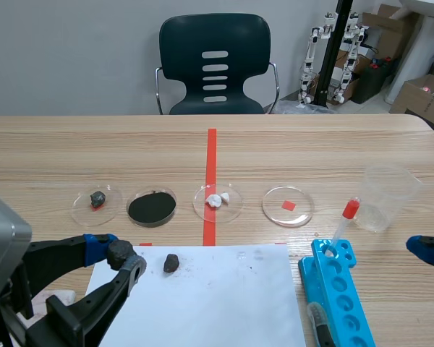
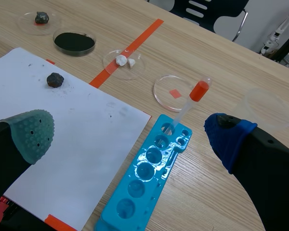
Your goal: Lower the mineral onto the iron filings and hold still
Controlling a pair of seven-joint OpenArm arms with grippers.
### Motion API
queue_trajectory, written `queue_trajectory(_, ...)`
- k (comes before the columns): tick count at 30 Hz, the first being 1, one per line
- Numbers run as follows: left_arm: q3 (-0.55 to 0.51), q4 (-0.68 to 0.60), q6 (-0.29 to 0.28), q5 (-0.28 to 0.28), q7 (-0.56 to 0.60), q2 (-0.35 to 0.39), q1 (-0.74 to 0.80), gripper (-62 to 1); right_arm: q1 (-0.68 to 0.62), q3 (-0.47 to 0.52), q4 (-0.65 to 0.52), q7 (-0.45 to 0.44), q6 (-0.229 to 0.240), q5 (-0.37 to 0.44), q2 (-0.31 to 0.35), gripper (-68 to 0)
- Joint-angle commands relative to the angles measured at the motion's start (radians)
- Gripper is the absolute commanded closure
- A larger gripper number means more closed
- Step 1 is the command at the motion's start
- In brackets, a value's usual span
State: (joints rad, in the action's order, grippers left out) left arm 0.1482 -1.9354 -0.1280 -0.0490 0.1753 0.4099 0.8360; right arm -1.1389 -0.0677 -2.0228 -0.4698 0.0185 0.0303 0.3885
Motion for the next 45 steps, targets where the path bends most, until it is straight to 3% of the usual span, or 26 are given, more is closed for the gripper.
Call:
queue_trajectory(1,0.001,-0.014,0.002,-0.006,0.014,-0.008,-0.002,-13.1,0.009,0.001,-0.023,-0.014,-0.003,0.006,0.005,-67.9)
queue_trajectory(38,0.001,-0.014,0.002,-0.011,0.014,-0.011,-0.003,-13.0,0.009,0.001,-0.023,-0.014,-0.003,0.006,0.005,-67.9)
queue_trajectory(43,0.001,-0.014,0.002,-0.027,0.013,-0.029,-0.017,-13.0,0.009,0.001,-0.023,-0.014,-0.003,0.006,0.005,-67.9)
queue_trajectory(45,0.001,-0.014,0.011,-0.076,-0.018,-0.045,-0.042,-13.0,0.009,0.001,-0.023,-0.014,-0.003,0.006,0.005,-67.9)
